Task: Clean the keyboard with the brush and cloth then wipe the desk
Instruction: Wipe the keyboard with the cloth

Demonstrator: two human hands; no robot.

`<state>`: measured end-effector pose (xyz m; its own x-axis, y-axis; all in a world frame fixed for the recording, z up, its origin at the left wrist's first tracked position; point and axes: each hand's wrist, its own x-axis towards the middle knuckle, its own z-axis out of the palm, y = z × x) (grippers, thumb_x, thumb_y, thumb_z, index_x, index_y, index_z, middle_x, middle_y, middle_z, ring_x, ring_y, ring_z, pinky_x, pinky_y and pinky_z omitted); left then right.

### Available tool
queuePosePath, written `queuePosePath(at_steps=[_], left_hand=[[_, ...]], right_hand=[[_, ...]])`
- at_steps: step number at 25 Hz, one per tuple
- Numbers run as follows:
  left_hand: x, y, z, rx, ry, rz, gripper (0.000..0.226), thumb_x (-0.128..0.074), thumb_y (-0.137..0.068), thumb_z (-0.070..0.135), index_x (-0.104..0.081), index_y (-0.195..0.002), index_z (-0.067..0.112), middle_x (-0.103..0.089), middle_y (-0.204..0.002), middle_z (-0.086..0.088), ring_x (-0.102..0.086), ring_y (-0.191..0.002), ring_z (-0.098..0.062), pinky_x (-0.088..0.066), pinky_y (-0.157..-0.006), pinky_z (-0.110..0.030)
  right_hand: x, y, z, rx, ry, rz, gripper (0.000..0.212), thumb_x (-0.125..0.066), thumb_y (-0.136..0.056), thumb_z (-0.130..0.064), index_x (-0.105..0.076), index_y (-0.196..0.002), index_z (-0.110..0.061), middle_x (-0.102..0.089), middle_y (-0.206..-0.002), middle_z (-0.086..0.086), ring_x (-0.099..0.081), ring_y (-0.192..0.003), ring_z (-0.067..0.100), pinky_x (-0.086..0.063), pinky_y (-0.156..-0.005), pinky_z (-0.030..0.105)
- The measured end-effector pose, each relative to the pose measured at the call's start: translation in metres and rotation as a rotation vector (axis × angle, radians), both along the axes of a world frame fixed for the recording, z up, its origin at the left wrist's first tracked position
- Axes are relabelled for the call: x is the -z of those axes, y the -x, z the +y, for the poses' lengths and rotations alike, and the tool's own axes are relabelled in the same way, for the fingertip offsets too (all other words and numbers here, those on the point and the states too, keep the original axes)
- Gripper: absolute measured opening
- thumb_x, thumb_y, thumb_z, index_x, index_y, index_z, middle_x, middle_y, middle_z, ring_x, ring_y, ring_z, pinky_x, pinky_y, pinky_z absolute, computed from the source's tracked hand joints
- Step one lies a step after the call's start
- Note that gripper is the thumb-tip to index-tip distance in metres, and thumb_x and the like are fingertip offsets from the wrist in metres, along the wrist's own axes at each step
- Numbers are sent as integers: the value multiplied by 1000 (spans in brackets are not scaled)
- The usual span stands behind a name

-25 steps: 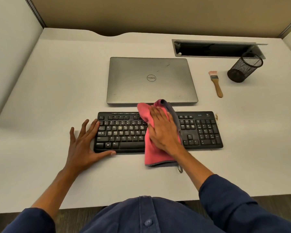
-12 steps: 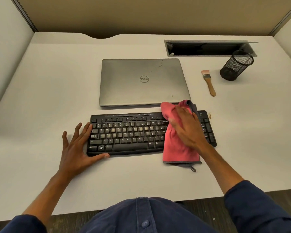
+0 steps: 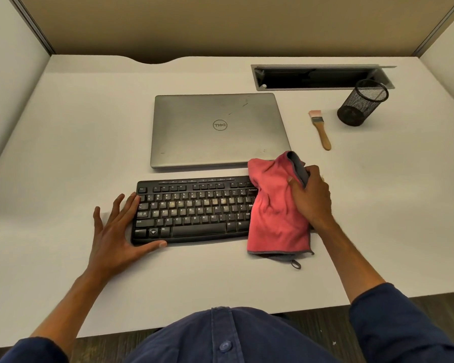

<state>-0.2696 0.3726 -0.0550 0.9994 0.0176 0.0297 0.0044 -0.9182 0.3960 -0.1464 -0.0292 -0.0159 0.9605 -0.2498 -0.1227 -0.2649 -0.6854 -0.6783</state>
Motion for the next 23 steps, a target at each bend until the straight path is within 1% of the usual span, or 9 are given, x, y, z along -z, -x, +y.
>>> queuePosePath(at_steps=[2,4,6,8,11,15,18,21,23], left_hand=[[0,0,0,2,-5,0,122,-41,-63,98,-24,-158,22,-24,-162,7,-7,-153,-10,5,-122,-54],[1,0,0,-6,-4,3,122,-43,-63,97,-25,-157,22,-25,-162,6,-8,-153,-10,4,-122,-54],[2,0,0,-9,-3,12,122,-43,-63,97,-24,-157,22,-26,-163,5,-9,-153,-11,4,-121,-55],[1,0,-2,-4,4,16,125,-40,-62,99,-20,-158,22,-25,-163,2,-10,-153,-13,5,-122,-54],[0,0,-14,-17,36,26,131,-41,-60,100,-6,-160,24,-20,-165,-2,-7,-153,-15,9,-123,-46],[0,-2,-25,-70,2,37,131,-39,-57,102,-12,-160,26,-10,-167,2,-6,-154,-13,8,-123,-46],[-1,-2,-23,-80,-20,40,129,-39,-57,102,-16,-159,27,-14,-166,2,-9,-153,-12,8,-123,-47],[-2,-2,-24,-80,-20,49,128,-41,-57,101,-15,-159,28,-14,-166,3,-10,-153,-12,8,-123,-48],[-3,-2,-25,-83,-17,47,128,-42,-57,100,-16,-159,28,-14,-166,3,-10,-153,-12,8,-123,-47]], right_hand=[[-9,-1,-6,54,-11,43,54,-67,-91,-36,-43,-132,-9,-60,-126,14,-58,-112,36,-43,-84,36],[-12,3,-8,44,262,-27,66,-67,-89,-39,-38,-141,-11,-54,-136,14,-54,-121,35,-44,-93,42],[-9,9,4,-118,494,-241,65,-59,-92,-43,-38,-144,-9,-46,-145,15,-46,-131,34,-40,-102,47],[-2,12,24,-361,537,-261,72,-40,-95,-58,-32,-150,-11,-33,-157,11,-32,-144,29,-27,-114,49],[17,14,46,-505,605,-30,92,-17,-87,-81,-3,-158,-25,4,-166,1,6,-153,19,5,-123,47],[26,15,45,-341,630,-9,69,-24,-95,-69,-12,-156,-38,0,-166,11,6,-153,30,16,-113,56],[26,14,33,-296,601,6,57,-31,-101,-53,-20,-155,-38,-10,-165,9,-2,-152,32,2,-117,59],[28,14,10,-234,617,-108,50,-43,-99,-33,-37,-148,-25,-31,-158,10,-21,-148,34,-21,-118,59],[25,11,-8,-161,531,-150,46,-47,-97,-20,-42,-142,-17,-40,-150,11,-30,-141,35,-34,-112,55]])
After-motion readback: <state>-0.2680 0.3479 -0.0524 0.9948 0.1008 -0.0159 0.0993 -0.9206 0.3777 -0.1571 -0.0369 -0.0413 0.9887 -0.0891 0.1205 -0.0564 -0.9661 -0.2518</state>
